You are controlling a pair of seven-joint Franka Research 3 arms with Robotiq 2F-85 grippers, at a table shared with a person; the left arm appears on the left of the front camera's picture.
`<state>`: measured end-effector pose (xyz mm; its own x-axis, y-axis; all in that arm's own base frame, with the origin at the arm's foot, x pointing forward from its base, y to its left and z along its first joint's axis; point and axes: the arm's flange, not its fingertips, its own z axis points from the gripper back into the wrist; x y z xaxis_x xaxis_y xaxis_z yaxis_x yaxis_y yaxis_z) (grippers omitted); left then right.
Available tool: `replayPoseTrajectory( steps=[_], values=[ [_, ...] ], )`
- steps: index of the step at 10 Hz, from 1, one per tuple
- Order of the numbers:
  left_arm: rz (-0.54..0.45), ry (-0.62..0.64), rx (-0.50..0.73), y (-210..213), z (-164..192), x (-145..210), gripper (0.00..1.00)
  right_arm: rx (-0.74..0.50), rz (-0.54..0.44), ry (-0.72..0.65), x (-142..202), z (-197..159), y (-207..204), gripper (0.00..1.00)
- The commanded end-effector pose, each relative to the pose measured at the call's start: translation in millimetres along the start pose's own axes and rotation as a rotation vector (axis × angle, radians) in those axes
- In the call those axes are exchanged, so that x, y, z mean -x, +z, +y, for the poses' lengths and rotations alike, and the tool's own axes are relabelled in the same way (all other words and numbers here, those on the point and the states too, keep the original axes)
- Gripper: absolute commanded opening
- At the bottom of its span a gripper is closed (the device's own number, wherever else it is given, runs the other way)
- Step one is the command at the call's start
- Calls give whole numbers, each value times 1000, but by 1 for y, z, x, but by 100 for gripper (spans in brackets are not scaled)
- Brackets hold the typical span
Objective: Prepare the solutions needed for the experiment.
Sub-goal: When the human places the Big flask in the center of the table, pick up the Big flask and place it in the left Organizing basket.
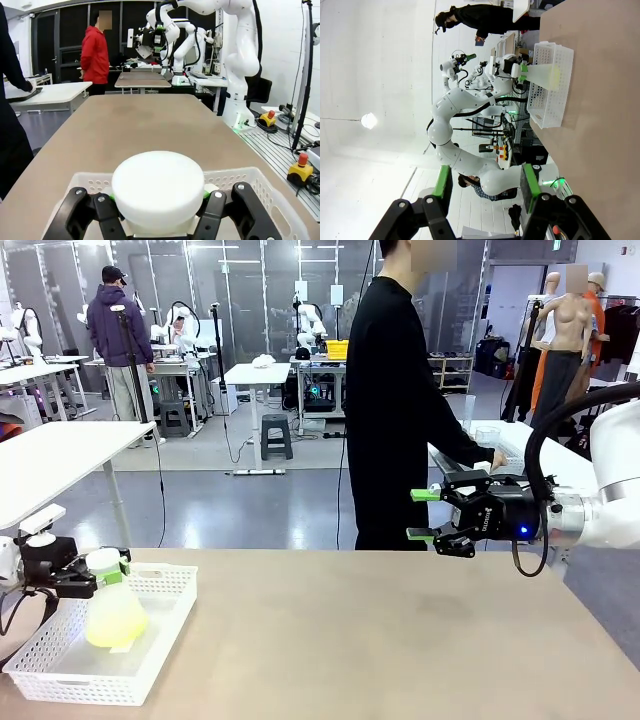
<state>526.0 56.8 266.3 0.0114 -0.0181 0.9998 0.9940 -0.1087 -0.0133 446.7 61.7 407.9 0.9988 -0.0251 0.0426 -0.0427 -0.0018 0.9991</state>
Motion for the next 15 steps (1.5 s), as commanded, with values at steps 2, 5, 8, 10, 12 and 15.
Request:
replayPoseTrajectory(
  steps=[2,5,8,10,12,15],
  values=[
    [45,0,11,3,2,27,44,-2,1,9,0,1,-1,70],
    [70,-14,32,5,1,26,46,-2,1,9,0,1,-1,70],
    [70,-7,25,9,1,22,100,-2,1,9,0,1,-1,70],
    [71,-1,13,13,2,20,100,-2,1,9,0,1,-1,70],
    [73,-9,-3,16,3,17,100,-2,1,9,0,1,-1,70],
    [78,4,-67,18,9,15,100,-2,1,9,0,1,-1,70]
  ],
)
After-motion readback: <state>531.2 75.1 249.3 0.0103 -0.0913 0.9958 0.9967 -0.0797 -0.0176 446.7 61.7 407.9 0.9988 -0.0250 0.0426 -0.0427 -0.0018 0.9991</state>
